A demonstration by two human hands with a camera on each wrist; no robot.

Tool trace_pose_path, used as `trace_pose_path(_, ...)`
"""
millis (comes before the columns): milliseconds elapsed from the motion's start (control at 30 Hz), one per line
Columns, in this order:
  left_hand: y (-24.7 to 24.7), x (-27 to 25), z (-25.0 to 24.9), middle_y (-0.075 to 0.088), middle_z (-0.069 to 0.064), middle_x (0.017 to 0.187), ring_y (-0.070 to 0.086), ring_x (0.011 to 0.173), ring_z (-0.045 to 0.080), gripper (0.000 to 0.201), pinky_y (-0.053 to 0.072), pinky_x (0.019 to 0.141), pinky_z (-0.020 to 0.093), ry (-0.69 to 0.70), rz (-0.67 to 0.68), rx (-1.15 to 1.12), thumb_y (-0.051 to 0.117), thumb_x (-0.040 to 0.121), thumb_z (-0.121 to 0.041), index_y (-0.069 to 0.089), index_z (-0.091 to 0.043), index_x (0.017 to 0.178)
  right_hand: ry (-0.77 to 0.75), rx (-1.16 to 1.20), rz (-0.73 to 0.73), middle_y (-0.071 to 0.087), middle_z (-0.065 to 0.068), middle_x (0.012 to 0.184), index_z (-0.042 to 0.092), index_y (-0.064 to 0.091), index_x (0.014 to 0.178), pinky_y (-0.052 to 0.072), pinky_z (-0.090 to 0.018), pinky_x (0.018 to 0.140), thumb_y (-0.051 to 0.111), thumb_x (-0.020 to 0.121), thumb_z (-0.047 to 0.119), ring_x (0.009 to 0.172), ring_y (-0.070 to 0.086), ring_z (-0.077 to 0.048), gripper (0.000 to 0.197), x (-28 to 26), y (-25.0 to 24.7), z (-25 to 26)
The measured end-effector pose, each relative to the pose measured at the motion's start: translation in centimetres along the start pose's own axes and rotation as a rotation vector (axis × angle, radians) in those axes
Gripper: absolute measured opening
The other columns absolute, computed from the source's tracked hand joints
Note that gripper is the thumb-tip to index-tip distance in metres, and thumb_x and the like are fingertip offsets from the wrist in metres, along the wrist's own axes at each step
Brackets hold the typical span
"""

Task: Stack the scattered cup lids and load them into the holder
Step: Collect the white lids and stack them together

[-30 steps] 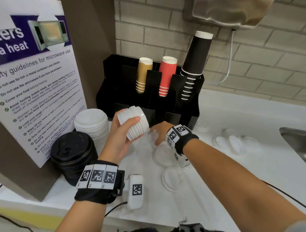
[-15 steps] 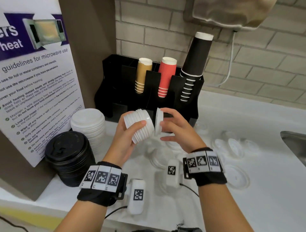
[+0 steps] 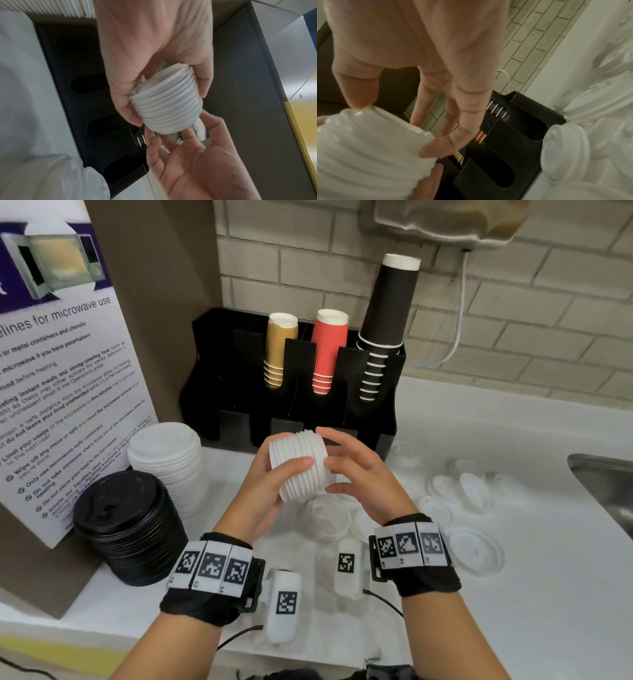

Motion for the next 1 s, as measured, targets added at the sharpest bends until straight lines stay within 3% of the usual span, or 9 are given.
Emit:
trace_pose_path(233, 0.9, -0.1, 0.0, 0.061, 0.009, 0.129, 0.061, 0.114, 0.023, 0.062, 0.056, 0.077, 0.031, -0.059, -0.015, -0.124, 0.070, 0.082, -0.034, 0.048, -0.020, 0.138, -0.083, -0.056, -0.099, 0.063, 0.001, 0.116, 0.027, 0.060, 0.112, 0.056, -0.029, 0.076, 0.073, 0.080, 0.033, 0.101, 0.064, -0.019, 0.035, 0.0, -0.7, 0.3)
trace_pose_path(367, 0.6, -0.1, 0.3, 0.066, 0.008, 0.125, 0.063, 0.116, 0.022, 0.058, 0.054, 0.087, 0.034, -0.104, -0.016, -0.036, 0.052, 0.086, -0.054, 0.058, -0.020, 0.133, -0.121, -0.166, -0.152, 0.062, 0.010, 0.109, 0.026, 0.063, 0.099, 0.055, -0.032, 0.080, 0.076, 0.079, 0.031, 0.092, 0.060, -0.012, 0.025, 0.0, -1.0, 0.6)
trace_pose_path(433, 0.1, -0.1, 0.5, 0.069, 0.008, 0.121, 0.065, 0.113, 0.022, 0.060, 0.052, 0.089, 0.035, -0.134, -0.055, -0.022, 0.050, 0.084, -0.056, 0.061, -0.018, 0.129, -0.130, -0.221, -0.156, 0.061, 0.009, 0.110, 0.028, 0.065, 0.099, 0.052, -0.026, 0.081, 0.077, 0.078, 0.030, 0.089, 0.058, -0.008, 0.024, 0.0, -1.0, 0.5)
trace_pose_path(567, -0.8, -0.4, 0.7, 0.068, 0.014, 0.121, 0.066, 0.112, 0.027, 0.061, 0.052, 0.092, 0.041, -0.192, -0.067, -0.049, 0.061, 0.081, -0.050, 0.061, -0.011, 0.127, -0.161, -0.368, -0.105, 0.055, 0.005, 0.113, 0.033, 0.066, 0.107, 0.042, -0.006, 0.079, 0.071, 0.085, 0.025, 0.085, 0.055, 0.006, 0.024, 0.0, -0.3, 0.4)
trace_pose_path(700, -3.0, -0.4, 0.8, 0.067, 0.017, 0.119, 0.068, 0.105, 0.029, 0.058, 0.056, 0.076, 0.038, -0.211, -0.220, -0.016, 0.072, 0.077, -0.029, 0.057, -0.004, 0.127, -0.149, -0.393, 0.001, 0.054, 0.007, 0.114, 0.036, 0.065, 0.110, 0.043, -0.005, 0.079, 0.065, 0.089, 0.018, 0.093, 0.057, 0.000, 0.027, 0.4, 1.2, -0.1)
trace_pose_path(800, -4.7, -0.6, 1.3, 0.067, 0.019, 0.117, 0.063, 0.109, 0.033, 0.035, 0.051, 0.083, 0.040, -0.259, -0.278, 0.028, 0.062, 0.089, -0.015, 0.060, 0.000, 0.120, -0.070, -0.458, 0.076, 0.057, 0.006, 0.119, 0.029, 0.061, 0.120, 0.045, -0.013, 0.088, 0.057, 0.093, 0.011, 0.097, 0.056, 0.001, 0.033, 1.2, 1.1, -0.9)
trace_pose_path(867, -5.7, -0.8, 1.5, 0.066, 0.017, 0.114, 0.063, 0.105, 0.032, 0.024, 0.050, 0.082, 0.040, -0.291, -0.319, 0.108, 0.061, 0.089, -0.013, 0.061, -0.003, 0.112, 0.053, -0.654, 0.134, 0.055, 0.002, 0.123, 0.026, 0.057, 0.126, 0.044, -0.022, 0.091, 0.060, 0.092, 0.018, 0.106, 0.055, -0.008, 0.035, 1.9, 0.5, -1.9)
trace_pose_path(1000, -6.5, -1.1, 2.0, 0.064, 0.015, 0.114, 0.062, 0.105, 0.032, 0.035, 0.050, 0.082, 0.041, -0.394, -0.313, 0.306, 0.064, 0.088, -0.019, 0.055, -0.005, 0.119, 0.243, -1.083, 0.293, 0.047, -0.001, 0.125, 0.029, 0.050, 0.131, 0.037, -0.025, 0.085, 0.077, 0.077, 0.035, 0.114, 0.048, -0.018, 0.061, 2.6, 0.1, -4.1)
Point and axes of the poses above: each hand's wrist, its own x-axis towards the middle knuckle, its own y-axis out of the palm, z = x × y, the point moved 6 cm from there along x, towards the middle knuckle
